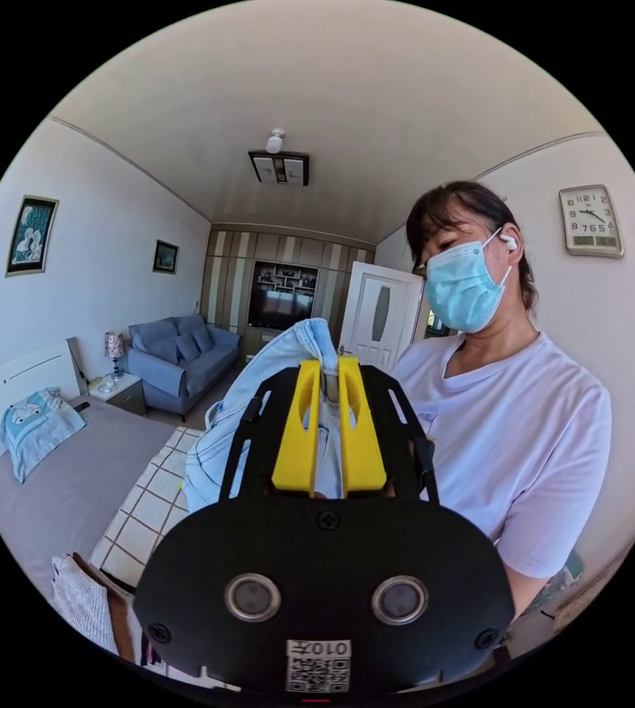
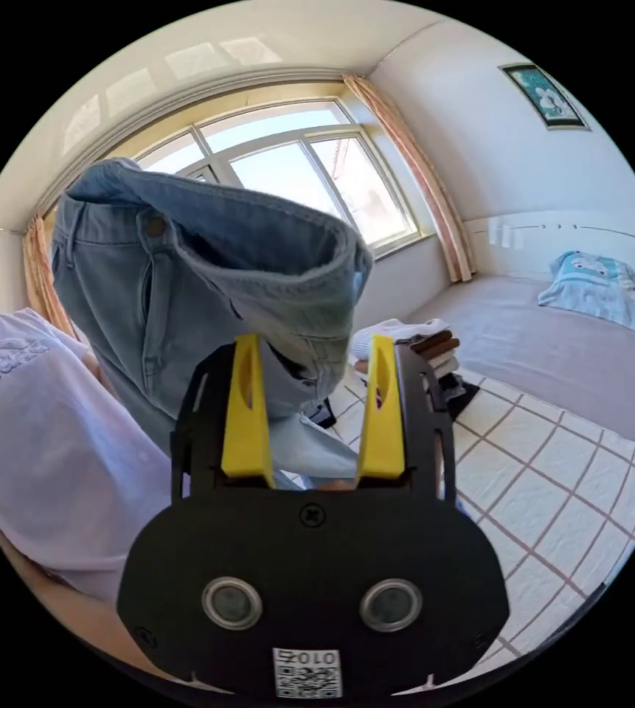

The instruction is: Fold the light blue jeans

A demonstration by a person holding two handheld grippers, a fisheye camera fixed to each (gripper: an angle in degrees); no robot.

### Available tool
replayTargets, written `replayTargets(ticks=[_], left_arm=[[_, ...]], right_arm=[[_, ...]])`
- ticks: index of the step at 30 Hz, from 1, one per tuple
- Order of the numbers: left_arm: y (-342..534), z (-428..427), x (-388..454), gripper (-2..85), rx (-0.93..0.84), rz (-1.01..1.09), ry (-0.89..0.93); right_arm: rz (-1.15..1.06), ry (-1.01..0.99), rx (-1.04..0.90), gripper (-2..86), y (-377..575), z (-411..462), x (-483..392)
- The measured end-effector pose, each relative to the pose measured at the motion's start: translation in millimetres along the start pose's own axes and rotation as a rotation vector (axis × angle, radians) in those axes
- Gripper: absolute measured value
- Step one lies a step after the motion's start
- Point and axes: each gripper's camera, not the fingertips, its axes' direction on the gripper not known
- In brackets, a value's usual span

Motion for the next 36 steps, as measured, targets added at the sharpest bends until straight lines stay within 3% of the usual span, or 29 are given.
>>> replayTargets(ticks=[2, 4, 8, 11, 16, 21, 28, 36], left_arm=[[1.6, -9.9, 3.4, 6.0, 0.011, -0.036, -0.029], [5.2, -27.4, 6.3, 5.8, 0.031, -0.097, -0.098], [18.7, -79.5, 12.1, 5.1, 0.002, -0.277, -0.379], [22.7, -102.4, 11.3, 4.4, -0.011, -0.324, -0.48], [2.3, -125.2, 6.9, 3.7, 0.157, -0.279, -0.386], [-79.4, -151.1, 47.0, 3.6, 0.235, -0.043, -0.38], [-163.6, -161.7, 122.1, 4.0, 0.095, 0.15, -0.424], [-173.5, -100.8, 105.0, 3.7, -0.039, 0.099, -0.217]], right_arm=[[0.005, -0.085, 0.047, 8.0, 2.7, -2.7, -7.7], [0.011, -0.006, 0.112, 6.8, 3.4, -23.0, -22.0], [0.045, 0.059, 0.206, 5.8, -14.8, -82.6, -39.0], [-0.051, 0.142, 0.087, 4.8, -64.0, -113.6, -71.7], [-0.085, 0.298, 0.088, 4.6, -169.4, -168.9, -141.3], [-0.278, 0.409, 0.176, 4.7, -232.5, -210.9, -234.9], [-0.452, 0.549, 0.236, 4.5, -230.8, -244.7, -318.1], [-0.201, 0.554, 0.214, 4.6, -225.3, -274.4, -257.7]])
